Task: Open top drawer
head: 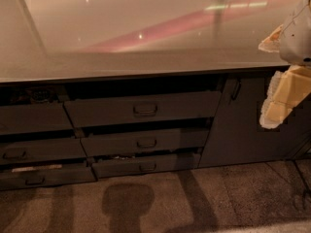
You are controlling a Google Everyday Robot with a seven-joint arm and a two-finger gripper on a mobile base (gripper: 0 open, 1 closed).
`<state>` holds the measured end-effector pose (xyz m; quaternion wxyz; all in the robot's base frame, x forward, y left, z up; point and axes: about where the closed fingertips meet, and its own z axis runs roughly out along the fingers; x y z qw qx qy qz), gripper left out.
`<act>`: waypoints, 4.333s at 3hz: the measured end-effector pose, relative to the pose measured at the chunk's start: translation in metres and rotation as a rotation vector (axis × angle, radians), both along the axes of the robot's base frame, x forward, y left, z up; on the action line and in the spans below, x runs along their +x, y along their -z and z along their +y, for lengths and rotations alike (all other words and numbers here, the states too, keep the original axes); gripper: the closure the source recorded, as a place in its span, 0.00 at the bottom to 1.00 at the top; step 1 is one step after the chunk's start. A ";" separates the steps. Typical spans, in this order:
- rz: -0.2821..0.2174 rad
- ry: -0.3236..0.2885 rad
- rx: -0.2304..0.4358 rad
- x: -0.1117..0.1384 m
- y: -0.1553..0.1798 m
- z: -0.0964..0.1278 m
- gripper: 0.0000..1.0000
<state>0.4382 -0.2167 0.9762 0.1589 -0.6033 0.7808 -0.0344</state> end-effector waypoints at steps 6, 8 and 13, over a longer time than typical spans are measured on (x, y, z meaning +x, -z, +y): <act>0.204 0.146 -0.030 0.134 0.106 -0.067 0.00; 0.172 -0.035 0.092 0.140 0.109 -0.051 0.00; 0.155 -0.134 0.020 0.086 0.150 -0.036 0.00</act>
Offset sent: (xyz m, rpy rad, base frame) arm 0.0303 -0.0194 -0.0212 -0.0107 0.0830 -0.0482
